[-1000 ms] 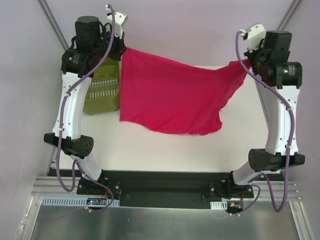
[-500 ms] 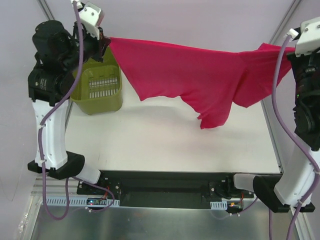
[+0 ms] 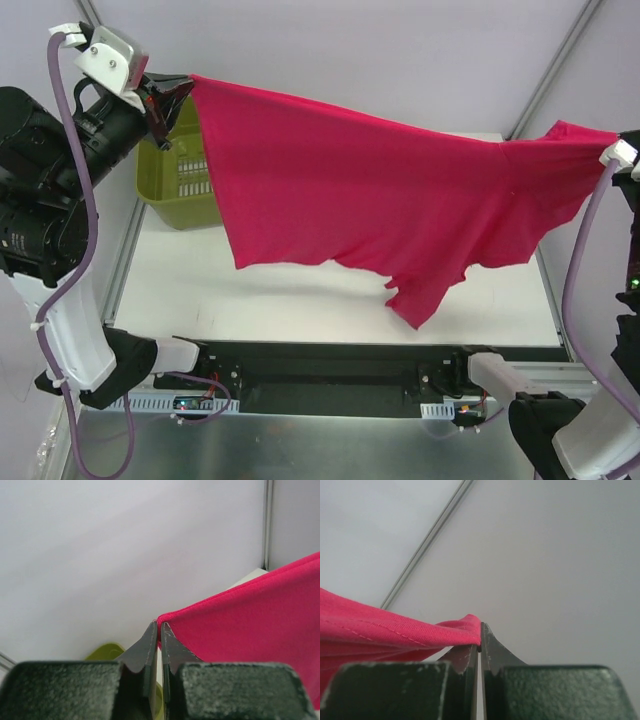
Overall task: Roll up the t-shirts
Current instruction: Flatten out the T-shirt at the center of the board.
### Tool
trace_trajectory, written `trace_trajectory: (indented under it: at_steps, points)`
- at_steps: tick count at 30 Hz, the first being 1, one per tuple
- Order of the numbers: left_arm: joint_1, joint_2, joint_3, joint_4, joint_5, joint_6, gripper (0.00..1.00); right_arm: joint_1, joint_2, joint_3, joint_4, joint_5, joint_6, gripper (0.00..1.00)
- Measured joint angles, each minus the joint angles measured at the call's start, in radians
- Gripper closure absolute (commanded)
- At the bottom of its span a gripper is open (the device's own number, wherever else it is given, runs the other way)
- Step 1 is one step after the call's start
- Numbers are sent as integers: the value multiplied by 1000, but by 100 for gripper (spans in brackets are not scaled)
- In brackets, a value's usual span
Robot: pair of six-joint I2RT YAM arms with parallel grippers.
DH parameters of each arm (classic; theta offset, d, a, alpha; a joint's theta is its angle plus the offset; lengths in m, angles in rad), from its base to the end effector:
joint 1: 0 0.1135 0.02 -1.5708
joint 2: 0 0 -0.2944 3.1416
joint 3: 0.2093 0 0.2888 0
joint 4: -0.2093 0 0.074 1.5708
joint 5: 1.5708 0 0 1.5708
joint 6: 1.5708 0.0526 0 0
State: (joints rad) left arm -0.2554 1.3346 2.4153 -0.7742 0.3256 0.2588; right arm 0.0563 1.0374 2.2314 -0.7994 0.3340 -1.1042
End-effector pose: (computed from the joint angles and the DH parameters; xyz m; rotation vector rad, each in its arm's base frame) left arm 0.1401 -0.0540 0.7146 0.5901 1.1398 -0.2028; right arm 0.0336 -0.0154 0.6993 -0.4162 1.2048 -1.1076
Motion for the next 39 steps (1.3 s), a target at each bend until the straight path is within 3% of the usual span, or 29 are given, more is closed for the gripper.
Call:
trace_trajectory:
  at_steps: [8, 19, 23, 31, 39]
  points:
    - [0, 29, -55, 16, 67, 24, 100, 0, 23, -156, 22, -113, 47, 99]
    - [1, 348, -122, 27, 90, 97, 100, 0, 370, -285, 17, -173, 25, 99]
    - [1, 400, -119, 16, 94, 97, 100, 1, 423, -277, 15, -170, 21, 99]
    - [1, 331, -105, 20, 123, 92, 100, 32, 371, -204, 25, -135, 8, 99]
    - [1, 107, -179, 21, 169, 67, 100, 143, 127, -227, -47, -96, 15, 99]
